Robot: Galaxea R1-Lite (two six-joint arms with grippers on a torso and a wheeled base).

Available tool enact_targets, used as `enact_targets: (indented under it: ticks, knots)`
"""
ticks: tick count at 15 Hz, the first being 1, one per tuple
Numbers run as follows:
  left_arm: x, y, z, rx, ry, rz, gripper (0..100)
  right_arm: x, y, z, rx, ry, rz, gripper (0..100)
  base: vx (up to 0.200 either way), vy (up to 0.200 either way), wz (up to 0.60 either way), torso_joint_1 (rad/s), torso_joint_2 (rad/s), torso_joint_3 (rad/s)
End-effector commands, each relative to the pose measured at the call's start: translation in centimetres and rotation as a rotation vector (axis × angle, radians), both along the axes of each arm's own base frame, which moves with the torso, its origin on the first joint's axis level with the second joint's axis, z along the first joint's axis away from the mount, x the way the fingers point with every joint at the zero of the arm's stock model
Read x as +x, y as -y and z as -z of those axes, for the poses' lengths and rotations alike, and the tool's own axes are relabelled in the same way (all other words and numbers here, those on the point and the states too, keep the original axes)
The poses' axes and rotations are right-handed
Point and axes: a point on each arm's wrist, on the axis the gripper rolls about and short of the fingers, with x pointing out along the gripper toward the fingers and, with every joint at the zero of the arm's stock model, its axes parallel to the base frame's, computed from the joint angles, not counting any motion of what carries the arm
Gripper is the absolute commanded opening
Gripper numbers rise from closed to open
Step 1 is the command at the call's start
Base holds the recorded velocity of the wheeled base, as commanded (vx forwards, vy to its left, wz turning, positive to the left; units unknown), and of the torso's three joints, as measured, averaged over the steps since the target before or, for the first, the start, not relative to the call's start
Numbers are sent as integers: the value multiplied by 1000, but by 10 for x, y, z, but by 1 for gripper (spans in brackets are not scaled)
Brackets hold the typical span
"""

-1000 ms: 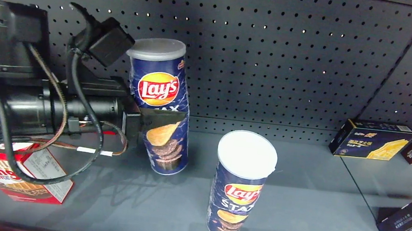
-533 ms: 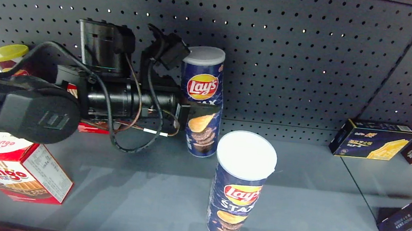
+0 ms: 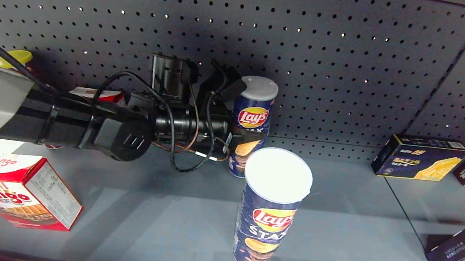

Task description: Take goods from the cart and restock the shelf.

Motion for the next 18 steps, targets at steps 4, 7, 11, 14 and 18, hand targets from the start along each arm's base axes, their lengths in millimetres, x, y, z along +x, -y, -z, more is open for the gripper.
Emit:
enact_targets:
  ticks: [4,7,11,14,18]
  knots:
    - [16,9,8,-3,4,1,0,0,0,0,-1,-2,0,100,0,0,0,0,0,0]
    - [19,10,10,-3,1,-1,0,0,0,0,-1,-2,0,100,0,0,0,0,0,0]
    - [17,12,10,-3,4,2,100,0,0,0,-1,-2,0,100,0,0,0,0,0,0]
    - [7,4,-3,-11,34,-2,100,0,0,0,-1,-2,0,100,0,0,0,0,0,0]
    - [-27,-21,-21,-39,87,-20,100,0,0,0,-1,-2,0,100,0,0,0,0,0,0]
